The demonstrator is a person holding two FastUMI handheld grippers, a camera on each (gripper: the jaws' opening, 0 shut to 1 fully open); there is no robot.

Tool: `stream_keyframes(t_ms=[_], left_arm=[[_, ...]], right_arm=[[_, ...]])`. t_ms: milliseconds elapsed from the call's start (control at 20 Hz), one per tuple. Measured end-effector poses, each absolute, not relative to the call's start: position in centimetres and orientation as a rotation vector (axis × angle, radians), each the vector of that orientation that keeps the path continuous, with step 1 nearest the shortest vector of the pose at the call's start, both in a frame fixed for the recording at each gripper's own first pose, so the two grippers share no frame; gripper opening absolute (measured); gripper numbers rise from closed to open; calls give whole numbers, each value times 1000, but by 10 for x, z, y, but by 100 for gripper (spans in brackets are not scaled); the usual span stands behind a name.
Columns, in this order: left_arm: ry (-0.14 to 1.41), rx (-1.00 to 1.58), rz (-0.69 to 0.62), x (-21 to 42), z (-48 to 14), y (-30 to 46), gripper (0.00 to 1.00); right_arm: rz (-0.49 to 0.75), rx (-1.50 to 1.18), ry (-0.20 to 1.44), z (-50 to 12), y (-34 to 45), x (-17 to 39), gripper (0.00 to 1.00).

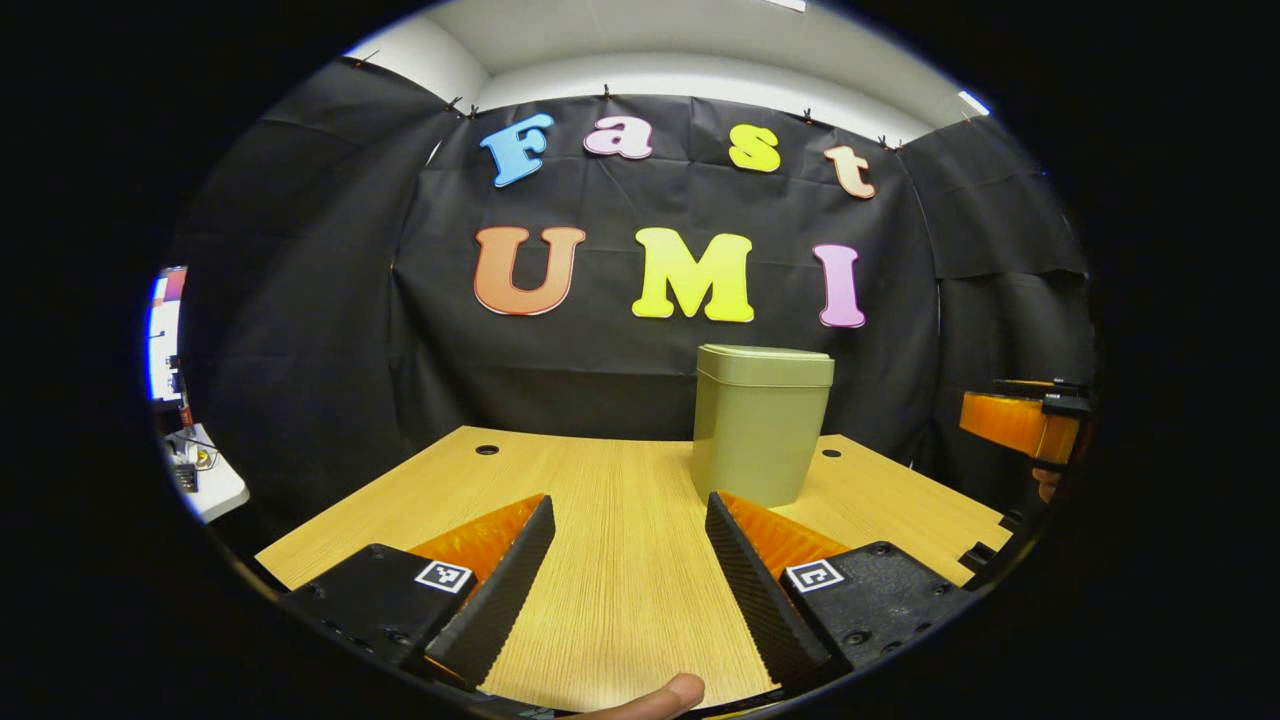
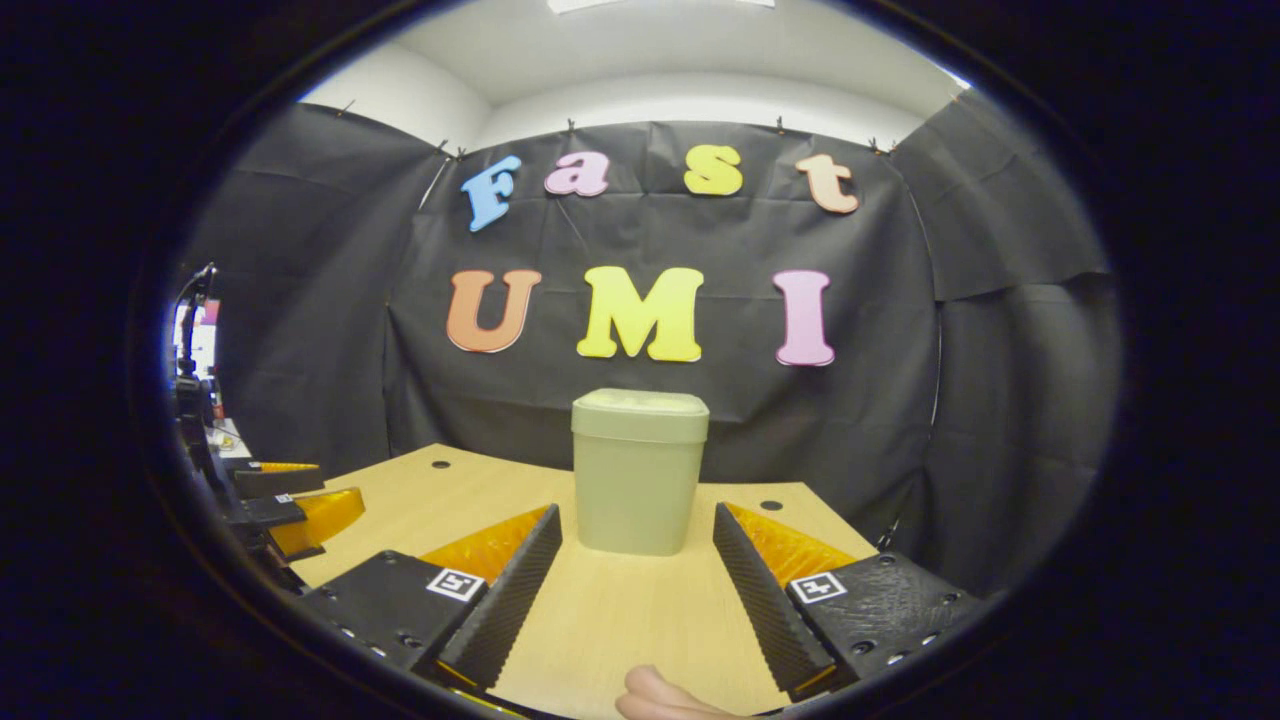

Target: Press the lid of the desktop garbage bin to open it, pick up the crumpled paper on the desktop and throw it into the bin, then pick up the pop can on the desktop and drop it into the bin, and finally close the garbage bin lid.

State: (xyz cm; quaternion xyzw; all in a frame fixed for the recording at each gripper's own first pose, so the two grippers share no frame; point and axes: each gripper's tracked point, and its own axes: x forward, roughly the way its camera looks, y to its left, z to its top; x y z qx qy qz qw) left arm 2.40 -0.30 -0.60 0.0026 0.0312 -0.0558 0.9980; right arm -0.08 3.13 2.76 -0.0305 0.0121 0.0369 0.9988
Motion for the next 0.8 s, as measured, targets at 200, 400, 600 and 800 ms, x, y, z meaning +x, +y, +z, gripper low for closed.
stream_keyframes(t_ms=[200, 400, 600, 800], left_arm=[[53, 45, -113, 13, -6, -5, 98], [32, 55, -142, 6, -2, -15, 98], [35, 55, -141, 5, -5, -16, 98], [60, 26, -126, 11, -11, -14, 98]], right_arm=[[106, -40, 31, 9, 36, -16, 95], [100, -63, 54, -5, 36, -16, 95], [101, -76, 77, -12, 36, -16, 98], [88, -70, 73, -11, 31, -18, 95]])
